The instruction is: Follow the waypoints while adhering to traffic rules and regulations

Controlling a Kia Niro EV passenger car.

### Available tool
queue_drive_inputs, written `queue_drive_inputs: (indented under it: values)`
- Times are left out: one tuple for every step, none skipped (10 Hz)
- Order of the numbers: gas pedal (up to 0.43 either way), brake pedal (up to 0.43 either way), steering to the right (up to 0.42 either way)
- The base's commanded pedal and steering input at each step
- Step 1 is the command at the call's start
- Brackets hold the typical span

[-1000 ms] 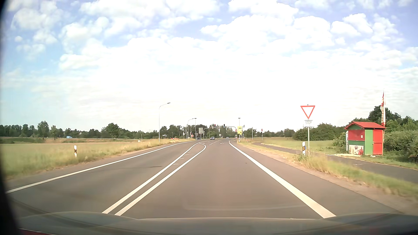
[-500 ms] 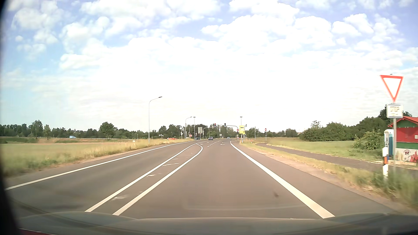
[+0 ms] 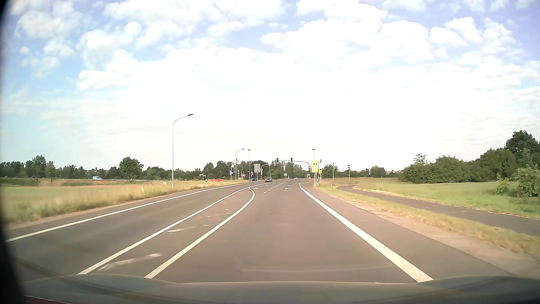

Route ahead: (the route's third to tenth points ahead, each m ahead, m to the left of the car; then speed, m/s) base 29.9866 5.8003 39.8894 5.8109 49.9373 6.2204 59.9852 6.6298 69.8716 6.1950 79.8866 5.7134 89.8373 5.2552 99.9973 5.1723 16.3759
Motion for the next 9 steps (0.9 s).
queue_drive_inputs:
  values:
    - [0.339, 0.030, 0.000]
    - [0.339, 0.030, -0.001]
    - [0.339, 0.030, 0.000]
    - [0.339, 0.030, 0.000]
    - [0.339, 0.030, 0.000]
    - [0.339, 0.030, 0.000]
    - [0.339, 0.030, 0.000]
    - [0.339, 0.030, 0.001]
    - [0.339, 0.030, 0.001]
